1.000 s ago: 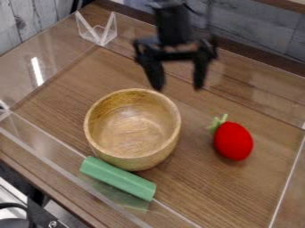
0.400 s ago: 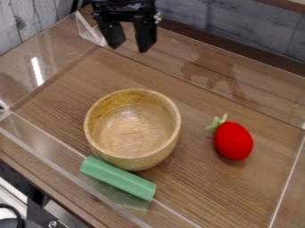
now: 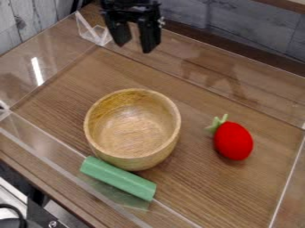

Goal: Move the red fruit to the right

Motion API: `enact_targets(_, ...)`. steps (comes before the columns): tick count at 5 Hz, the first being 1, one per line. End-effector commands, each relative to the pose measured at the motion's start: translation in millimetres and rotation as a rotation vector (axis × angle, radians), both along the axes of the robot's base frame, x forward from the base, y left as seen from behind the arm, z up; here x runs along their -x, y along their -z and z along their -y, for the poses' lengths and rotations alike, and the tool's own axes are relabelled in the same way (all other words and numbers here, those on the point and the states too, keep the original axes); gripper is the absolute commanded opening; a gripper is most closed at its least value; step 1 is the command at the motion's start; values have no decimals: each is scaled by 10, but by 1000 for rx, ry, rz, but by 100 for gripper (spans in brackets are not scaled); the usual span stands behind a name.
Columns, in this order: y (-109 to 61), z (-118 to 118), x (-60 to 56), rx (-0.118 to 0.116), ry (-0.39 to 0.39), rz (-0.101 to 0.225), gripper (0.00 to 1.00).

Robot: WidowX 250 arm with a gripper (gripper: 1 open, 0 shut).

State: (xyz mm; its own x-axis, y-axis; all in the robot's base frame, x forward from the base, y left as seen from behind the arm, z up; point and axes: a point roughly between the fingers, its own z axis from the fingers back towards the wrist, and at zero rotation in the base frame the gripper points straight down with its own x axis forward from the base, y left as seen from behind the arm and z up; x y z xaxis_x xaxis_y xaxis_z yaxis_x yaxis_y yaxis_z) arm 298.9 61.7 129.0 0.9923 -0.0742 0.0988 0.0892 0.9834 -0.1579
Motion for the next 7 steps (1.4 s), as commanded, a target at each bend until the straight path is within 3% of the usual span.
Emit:
enact_targets(1,-125,-201,-120,-61,30,85,100)
enact_targets(2,-89,-366,-148,-86,36,101,100)
enact_targets(4,-50,-315,-92,-117,43,114,100)
enact_targets(6,248,-474,-163,-148,58,135,100)
enact_targets(7,335,-503,-211,-162,16,145,100)
